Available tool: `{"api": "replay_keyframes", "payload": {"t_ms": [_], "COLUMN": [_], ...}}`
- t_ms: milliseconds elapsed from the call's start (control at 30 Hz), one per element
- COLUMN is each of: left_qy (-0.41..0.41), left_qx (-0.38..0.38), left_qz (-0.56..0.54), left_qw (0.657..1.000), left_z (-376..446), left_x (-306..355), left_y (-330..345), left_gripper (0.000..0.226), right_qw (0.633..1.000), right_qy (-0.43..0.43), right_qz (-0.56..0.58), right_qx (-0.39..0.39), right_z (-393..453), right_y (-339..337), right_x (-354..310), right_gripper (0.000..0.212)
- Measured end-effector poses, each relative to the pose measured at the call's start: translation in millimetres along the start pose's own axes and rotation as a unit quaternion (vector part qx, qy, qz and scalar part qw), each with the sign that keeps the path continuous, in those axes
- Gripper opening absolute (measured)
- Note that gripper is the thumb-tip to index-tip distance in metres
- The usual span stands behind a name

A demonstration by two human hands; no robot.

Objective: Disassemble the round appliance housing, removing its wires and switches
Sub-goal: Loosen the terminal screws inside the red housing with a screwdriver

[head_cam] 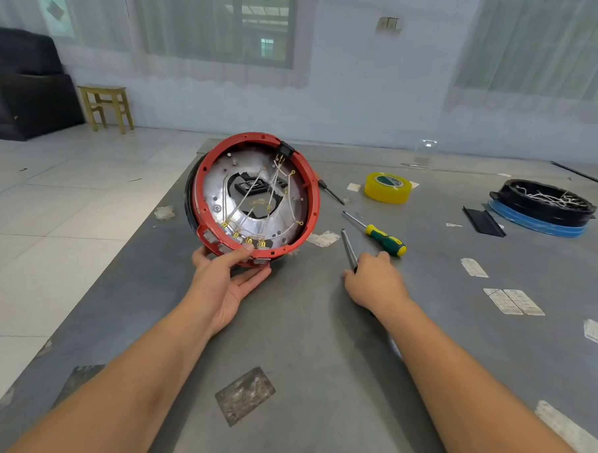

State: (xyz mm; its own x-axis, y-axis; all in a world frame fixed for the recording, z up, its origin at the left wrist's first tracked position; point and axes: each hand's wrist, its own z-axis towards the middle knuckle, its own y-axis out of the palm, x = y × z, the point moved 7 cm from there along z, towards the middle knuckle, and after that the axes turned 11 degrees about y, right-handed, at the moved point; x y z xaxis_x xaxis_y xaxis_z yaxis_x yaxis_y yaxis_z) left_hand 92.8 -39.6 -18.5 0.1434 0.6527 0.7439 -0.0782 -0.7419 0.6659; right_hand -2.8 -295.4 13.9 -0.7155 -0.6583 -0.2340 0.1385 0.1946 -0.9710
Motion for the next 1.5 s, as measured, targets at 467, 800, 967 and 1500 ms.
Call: {"api": "replay_keyframes", "payload": {"t_ms": [467,800,967,1500], "left_qy": [-0.04,-0.038,-0.071,0.022], "left_qx": [-0.039,-0.084,-0.112,-0.044], "left_qz": [-0.046,-0.015,0.013,-0.029], "left_qw": [0.997,0.996,0.991,0.998], "left_z": [-8.2,-11.4,-3.2,22.9], "left_x": [-2.4,-4.1,-5.5,16.4], "left_y": [2.2,5.9,13.5,-7.7], "left_gripper": [0.068,0.061,0.069,0.081], "right_qw": [0.675,0.66,0.676,0.649], "right_qy": [0.059,-0.009,-0.018,-0.06], "right_qz": [0.693,0.713,0.703,0.711], "right_qx": [-0.245,-0.236,-0.222,-0.263], "right_z": [-12.8,-22.1,-17.4,-22.6], "right_y": [37.9,43.6,44.9,40.0], "right_x": [-47.4,-94.8,-96.4,-80.4], "right_gripper": [0.016,0.054,0.055,0.019]}}
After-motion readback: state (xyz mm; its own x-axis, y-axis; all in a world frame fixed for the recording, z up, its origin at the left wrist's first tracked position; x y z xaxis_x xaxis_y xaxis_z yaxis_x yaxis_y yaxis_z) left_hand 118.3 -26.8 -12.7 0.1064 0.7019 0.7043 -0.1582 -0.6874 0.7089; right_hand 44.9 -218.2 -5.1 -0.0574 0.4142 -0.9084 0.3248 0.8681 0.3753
